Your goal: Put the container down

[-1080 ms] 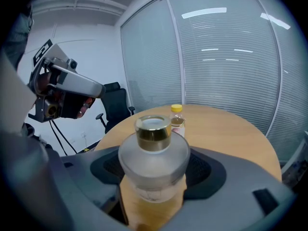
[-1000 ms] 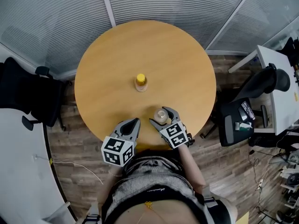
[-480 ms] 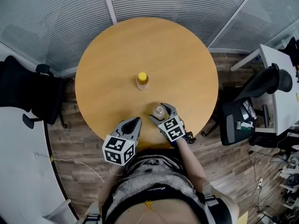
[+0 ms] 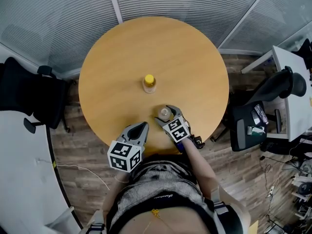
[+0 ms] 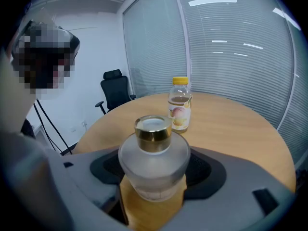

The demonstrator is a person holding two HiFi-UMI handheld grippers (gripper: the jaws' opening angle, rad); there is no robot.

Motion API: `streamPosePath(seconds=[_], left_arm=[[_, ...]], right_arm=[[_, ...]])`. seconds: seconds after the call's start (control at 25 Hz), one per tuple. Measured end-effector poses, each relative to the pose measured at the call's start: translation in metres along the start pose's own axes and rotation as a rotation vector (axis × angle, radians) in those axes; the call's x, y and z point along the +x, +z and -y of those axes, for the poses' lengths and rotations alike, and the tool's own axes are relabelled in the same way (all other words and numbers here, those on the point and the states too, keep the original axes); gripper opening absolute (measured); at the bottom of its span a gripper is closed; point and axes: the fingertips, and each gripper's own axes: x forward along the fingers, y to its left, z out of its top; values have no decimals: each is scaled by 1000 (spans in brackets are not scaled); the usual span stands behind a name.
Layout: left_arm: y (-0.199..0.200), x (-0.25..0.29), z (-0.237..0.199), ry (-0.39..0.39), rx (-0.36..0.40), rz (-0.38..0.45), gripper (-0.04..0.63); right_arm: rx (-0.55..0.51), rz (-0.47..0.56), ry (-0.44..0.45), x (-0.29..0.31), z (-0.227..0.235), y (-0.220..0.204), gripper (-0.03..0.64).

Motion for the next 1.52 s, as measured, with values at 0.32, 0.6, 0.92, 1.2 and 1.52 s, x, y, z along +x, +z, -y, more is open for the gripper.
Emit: streamPosePath(seconds=[0.32, 0.6, 0.92, 1.2, 1.52], left_arm=[[-7, -4, -8, 18, -13, -11, 21], [-12, -1, -10, 19, -23, -27, 20], [-15, 3, -11, 17, -24, -44, 21], [-17, 4, -12, 20, -27, -51, 20], [-21, 6, -14, 23, -32, -60, 21]], right_arm=[[0, -13, 7, 18, 0, -3, 347], [-8, -14, -7, 31, 7, -5, 347], [-30, -17, -17, 40, 11, -8, 347], [-48, -18, -2, 43, 7, -9, 347], [-62, -17, 9, 43, 5, -14, 347]])
